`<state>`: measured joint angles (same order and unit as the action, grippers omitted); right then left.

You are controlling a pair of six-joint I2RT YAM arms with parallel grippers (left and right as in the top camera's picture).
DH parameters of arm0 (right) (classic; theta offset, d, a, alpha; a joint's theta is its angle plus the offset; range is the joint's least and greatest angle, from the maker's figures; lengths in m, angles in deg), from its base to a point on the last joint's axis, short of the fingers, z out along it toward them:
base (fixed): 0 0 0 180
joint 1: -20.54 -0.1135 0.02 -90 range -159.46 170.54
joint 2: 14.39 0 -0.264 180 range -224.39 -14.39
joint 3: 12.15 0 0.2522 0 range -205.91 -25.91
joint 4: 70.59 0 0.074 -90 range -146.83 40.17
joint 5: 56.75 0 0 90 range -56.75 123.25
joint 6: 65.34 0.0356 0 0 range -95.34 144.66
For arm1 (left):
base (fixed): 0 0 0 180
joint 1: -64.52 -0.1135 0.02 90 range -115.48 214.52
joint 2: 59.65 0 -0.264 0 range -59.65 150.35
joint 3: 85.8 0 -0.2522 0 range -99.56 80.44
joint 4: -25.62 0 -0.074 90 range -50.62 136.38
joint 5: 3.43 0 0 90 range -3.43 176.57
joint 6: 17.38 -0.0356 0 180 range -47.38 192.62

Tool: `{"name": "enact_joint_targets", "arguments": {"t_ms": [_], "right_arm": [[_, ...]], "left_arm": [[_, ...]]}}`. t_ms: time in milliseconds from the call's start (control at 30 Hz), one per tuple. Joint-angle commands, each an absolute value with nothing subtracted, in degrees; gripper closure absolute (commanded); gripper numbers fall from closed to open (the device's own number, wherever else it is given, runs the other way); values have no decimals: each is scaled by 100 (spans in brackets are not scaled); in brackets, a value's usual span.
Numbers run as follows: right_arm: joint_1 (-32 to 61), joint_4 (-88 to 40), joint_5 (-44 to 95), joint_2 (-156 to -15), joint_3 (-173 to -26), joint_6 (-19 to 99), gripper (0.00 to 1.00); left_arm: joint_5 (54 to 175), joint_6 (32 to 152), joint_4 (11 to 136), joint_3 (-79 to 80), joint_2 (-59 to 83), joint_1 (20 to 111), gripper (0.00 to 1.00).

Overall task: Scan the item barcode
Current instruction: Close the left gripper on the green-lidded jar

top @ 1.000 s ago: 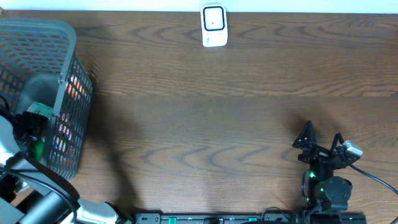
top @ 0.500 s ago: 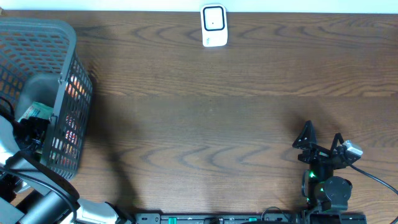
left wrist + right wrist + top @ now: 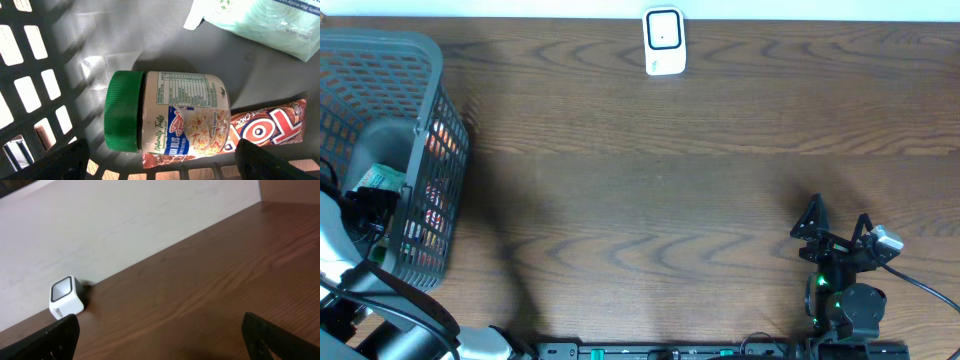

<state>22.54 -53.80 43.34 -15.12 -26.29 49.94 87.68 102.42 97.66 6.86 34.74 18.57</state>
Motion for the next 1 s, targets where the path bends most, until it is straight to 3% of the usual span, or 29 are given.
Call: {"name": "enact_joint_targets", "arguments": {"t_ms": [0,867,967], "right_arm": [[2214,-5360,4366,-1488,-2622,5033,1],[2214,-5360,4366,-1488,-2622,5033,1],[2214,-5360,4366,-1488,-2622,5033,1]], "left_arm": [[8672,10297,9751,813,3465,1868,7],[8580,10334,8866,1674,3470,1868,7],[8584,10334,8829,1674,3470,1868,13]]}}
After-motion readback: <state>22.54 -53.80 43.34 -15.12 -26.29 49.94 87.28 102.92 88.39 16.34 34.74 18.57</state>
